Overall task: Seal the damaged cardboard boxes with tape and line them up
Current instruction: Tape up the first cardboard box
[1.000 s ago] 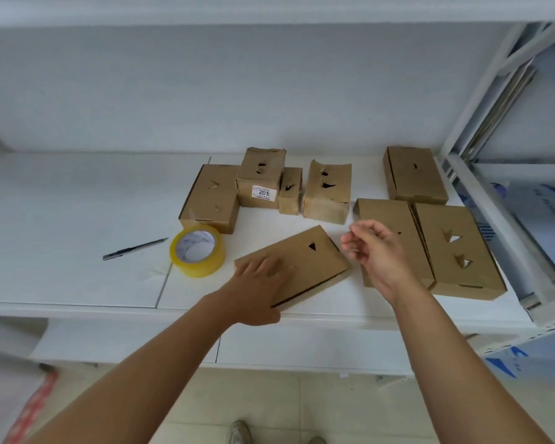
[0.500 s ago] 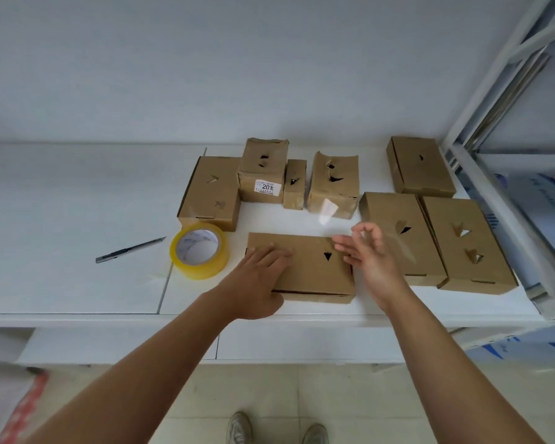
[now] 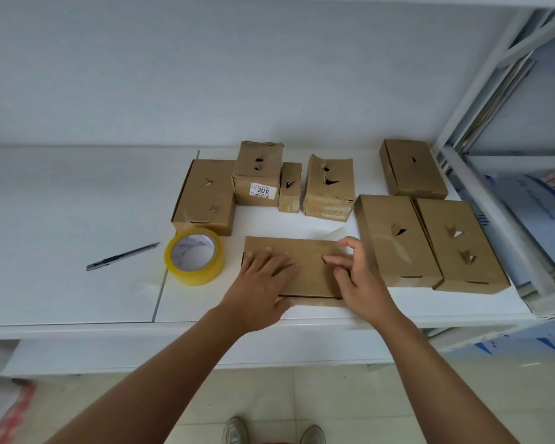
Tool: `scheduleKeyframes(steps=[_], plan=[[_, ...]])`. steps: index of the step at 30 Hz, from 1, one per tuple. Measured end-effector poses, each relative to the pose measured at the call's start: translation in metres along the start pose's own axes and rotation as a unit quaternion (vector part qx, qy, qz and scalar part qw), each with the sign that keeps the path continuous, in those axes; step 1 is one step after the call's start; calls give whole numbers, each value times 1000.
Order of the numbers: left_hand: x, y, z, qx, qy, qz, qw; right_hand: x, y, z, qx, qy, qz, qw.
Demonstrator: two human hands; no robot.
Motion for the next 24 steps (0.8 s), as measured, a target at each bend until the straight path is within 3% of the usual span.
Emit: scheduleKeyframes(steps=[7, 9, 12, 15, 20, 24], plan=[[-3, 8, -10, 28, 30, -2, 999, 5, -4, -6, 51, 59, 11, 997], [-12, 22, -16, 120, 93, -9, 988, 4, 0, -1, 46, 69, 19, 996], [-31, 51, -19, 281, 185, -85, 938, 1, 13, 10, 57, 107, 22, 992], [-44, 82, -17, 315, 109, -158, 930, -4, 32, 25, 123, 189, 41, 973], [-54, 117, -15, 297, -45, -45, 953, -6, 54, 61, 228, 319, 85, 916], [-54, 121, -11, 323, 6, 68, 944, -9, 66, 80, 259, 379, 91, 884]])
Point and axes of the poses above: each hand's wrist, its own x-axis away from the middle knuckle, its own y-axis out of the back of the hand, z = x × y, the point moved 2 cm from there along -x, towards the middle knuckle, and after that the axes turned 10 degrees about -z, right-handed, at the moved point
